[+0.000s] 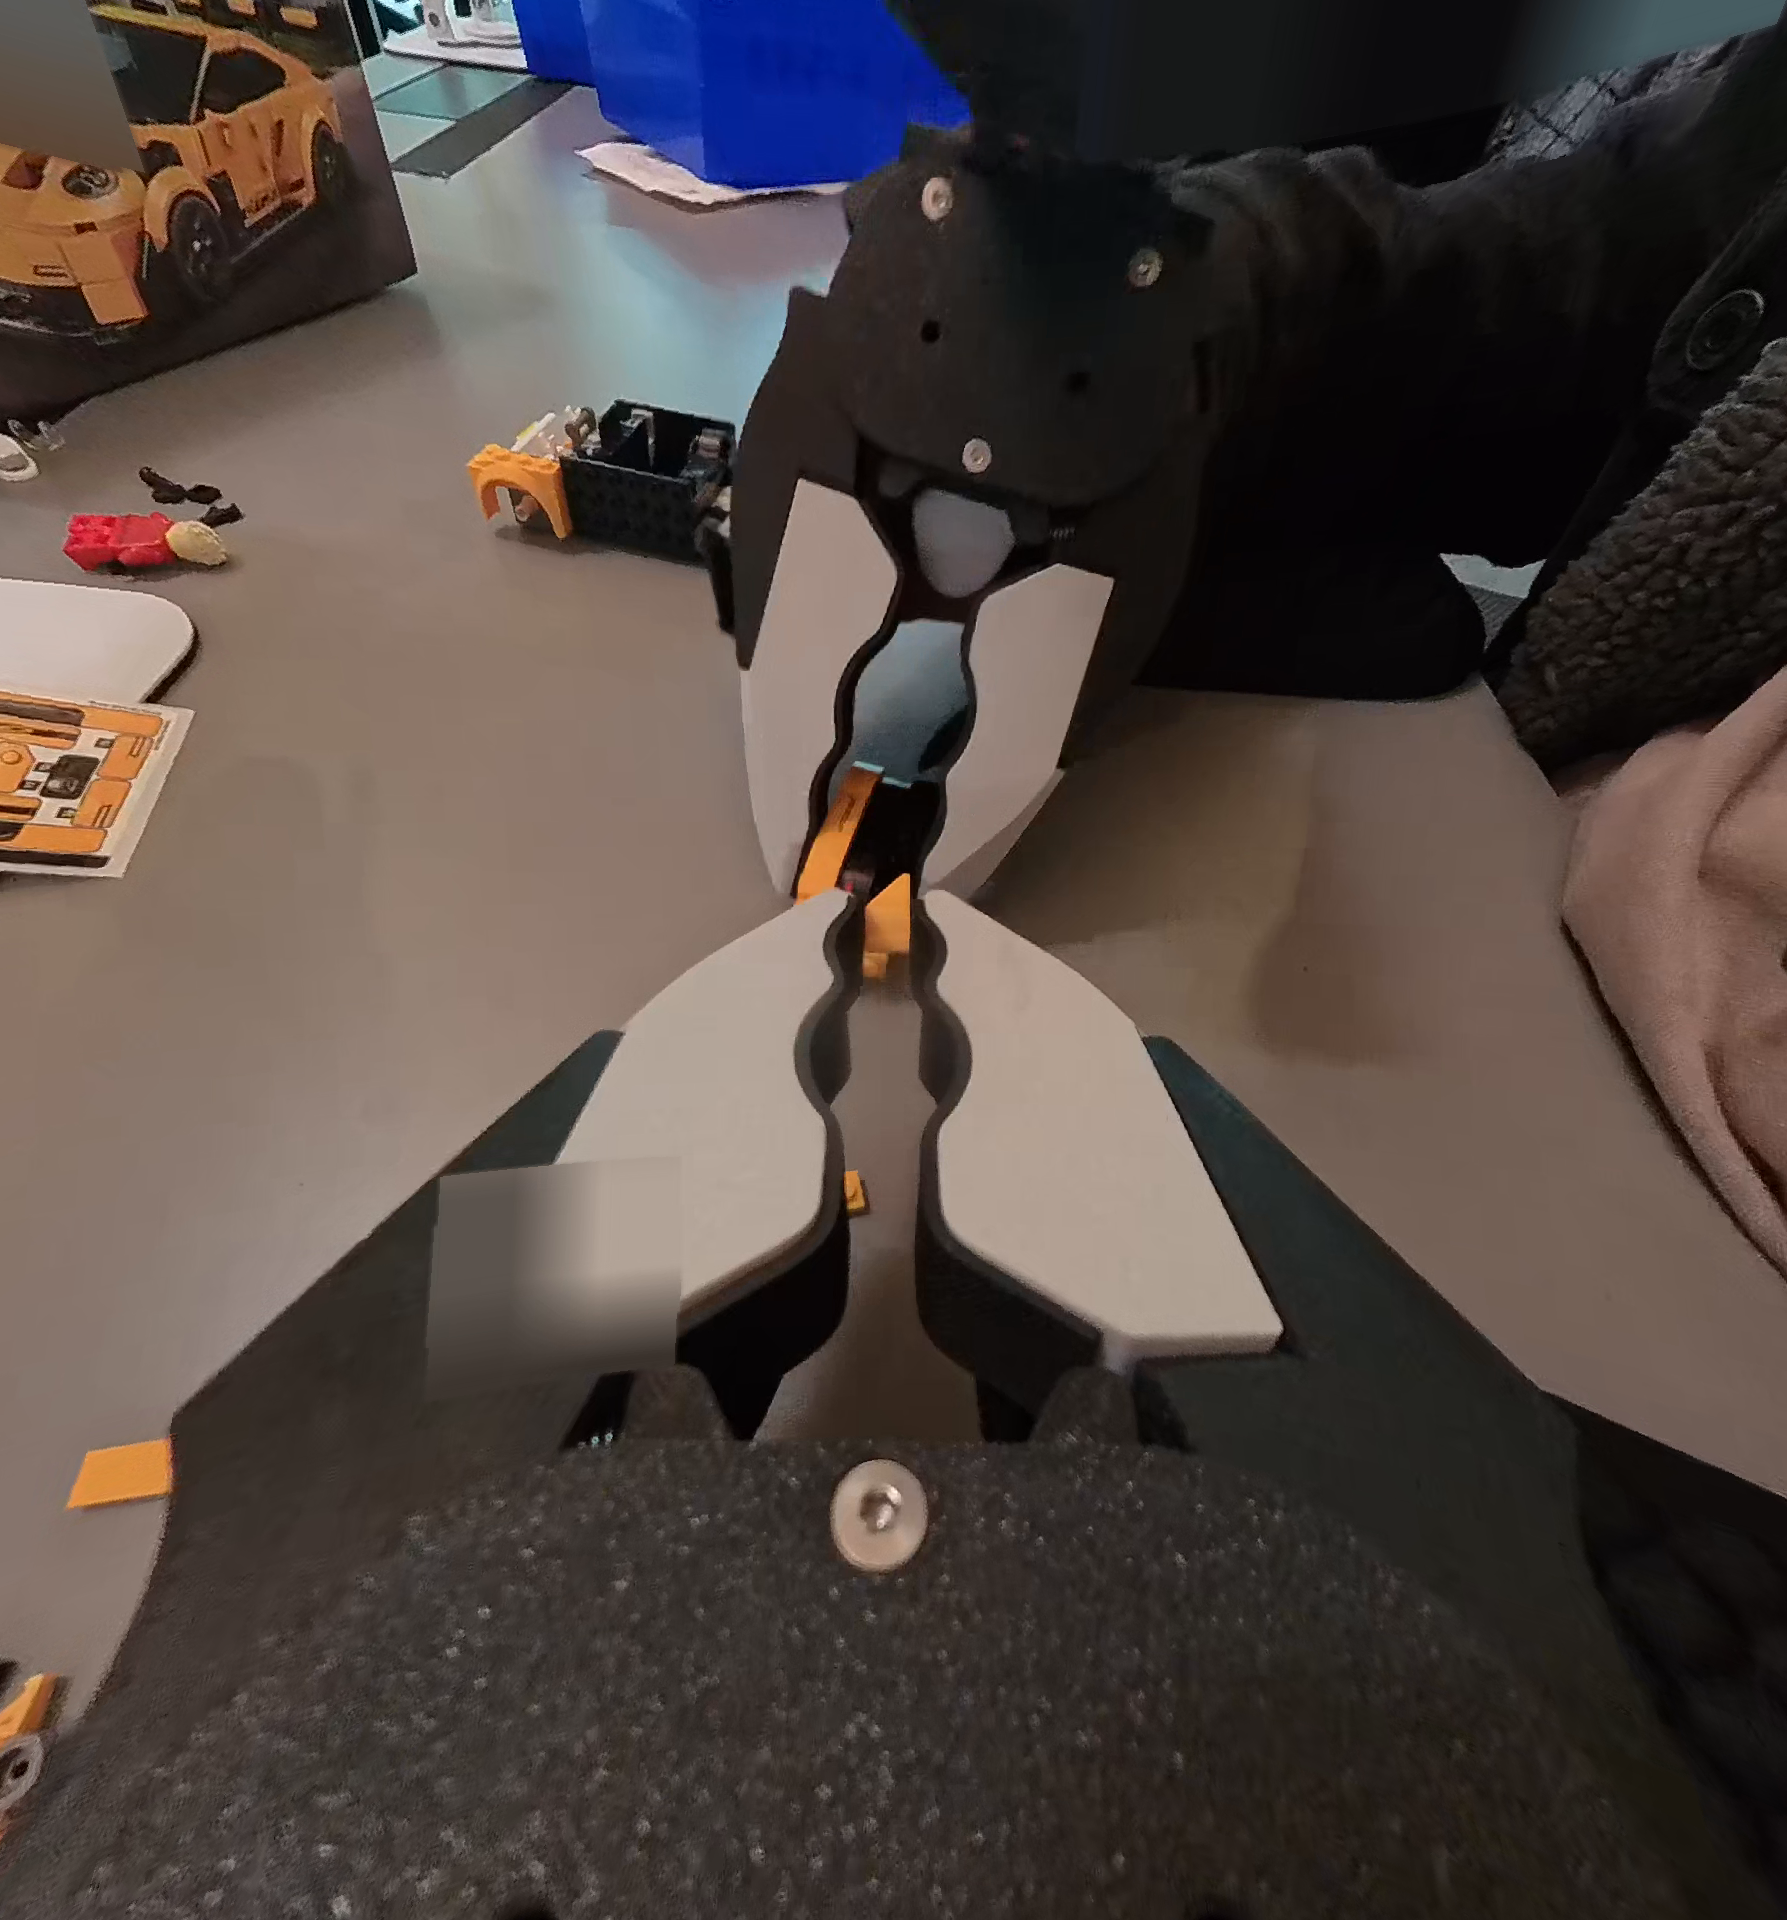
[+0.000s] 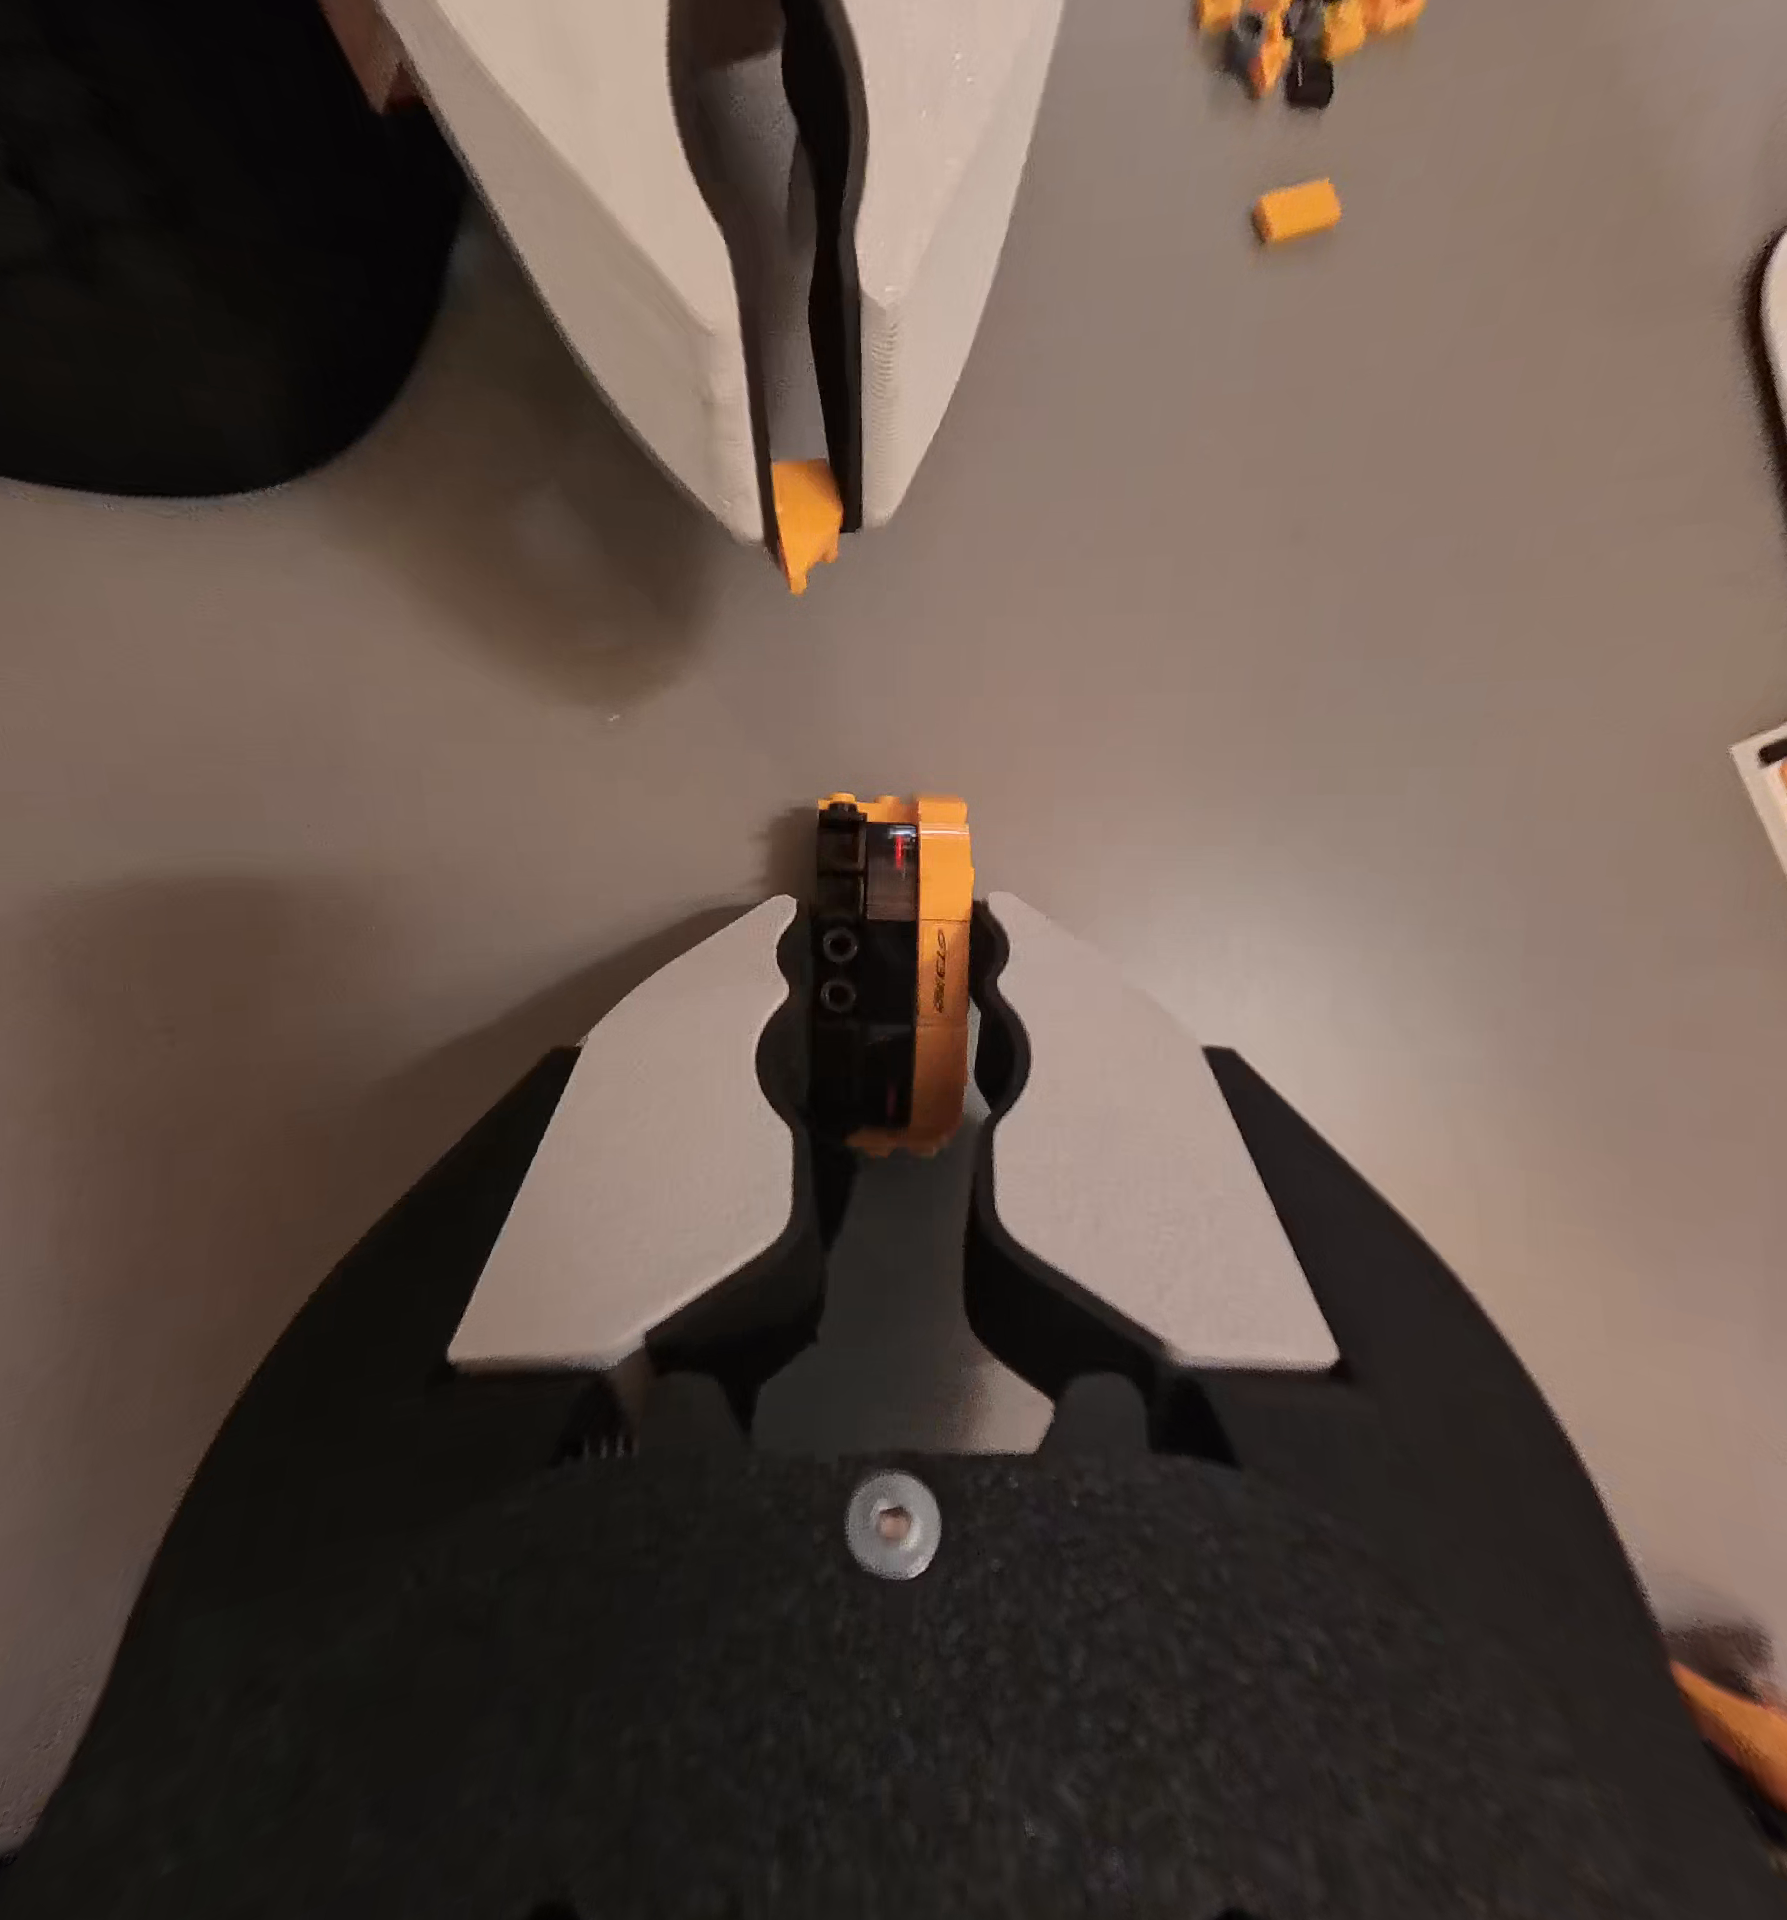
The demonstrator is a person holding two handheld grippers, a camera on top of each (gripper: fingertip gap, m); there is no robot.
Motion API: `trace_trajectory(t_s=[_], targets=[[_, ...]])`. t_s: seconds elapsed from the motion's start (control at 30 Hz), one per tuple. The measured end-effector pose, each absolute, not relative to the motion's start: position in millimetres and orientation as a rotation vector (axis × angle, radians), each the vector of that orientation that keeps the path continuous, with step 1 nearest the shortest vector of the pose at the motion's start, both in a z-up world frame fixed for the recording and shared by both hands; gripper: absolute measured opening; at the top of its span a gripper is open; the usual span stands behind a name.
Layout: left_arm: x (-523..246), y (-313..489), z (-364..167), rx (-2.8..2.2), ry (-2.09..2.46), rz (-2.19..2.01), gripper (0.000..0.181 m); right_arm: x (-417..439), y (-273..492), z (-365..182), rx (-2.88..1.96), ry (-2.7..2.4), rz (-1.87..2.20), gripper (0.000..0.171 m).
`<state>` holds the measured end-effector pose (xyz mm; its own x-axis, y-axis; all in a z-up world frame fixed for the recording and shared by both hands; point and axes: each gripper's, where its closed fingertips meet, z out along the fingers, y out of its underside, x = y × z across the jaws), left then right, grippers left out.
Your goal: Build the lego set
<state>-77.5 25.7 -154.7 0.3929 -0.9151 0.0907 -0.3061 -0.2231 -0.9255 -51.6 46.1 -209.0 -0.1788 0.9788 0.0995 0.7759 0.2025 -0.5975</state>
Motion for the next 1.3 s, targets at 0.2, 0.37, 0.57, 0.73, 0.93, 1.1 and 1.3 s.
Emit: trace_trajectory(t_s=[0.2, 0.37, 0.57, 0.73, 0.93, 1.1, 1.3], targets=[[-73, 20, -120, -1.608, 0.987, -0.971, 0.007, -62, 29, -129, -1.238, -1.653, 1.234, 0.028], [-70, 16, -76, -1.440, 0.906, -0.937, 0.007, -56, 34, -94, -1.105, -1.469, 1.373, 0.028], [-63, 11, -63, -1.392, 0.908, -0.888, 0.008, -58, 22, -87, -1.003, -1.464, 1.355, 0.028], [-60, 14, -71, -1.435, 0.943, -0.817, 0.008, -60, 19, -90, -0.980, -1.489, 1.312, 0.028], [-59, 14, -75, -1.449, 0.964, -0.787, 0.007, -60, 19, -95, -0.973, -1.518, 1.269, 0.028], [-59, 15, -78, -1.456, 0.976, -0.758, 0.008, -61, 20, -98, -0.985, -1.526, 1.249, 0.028], [-59, 17, -82, -1.467, 0.984, -0.731, 0.008, -61, 22, -102, -1.001, -1.536, 1.234, 0.028]])
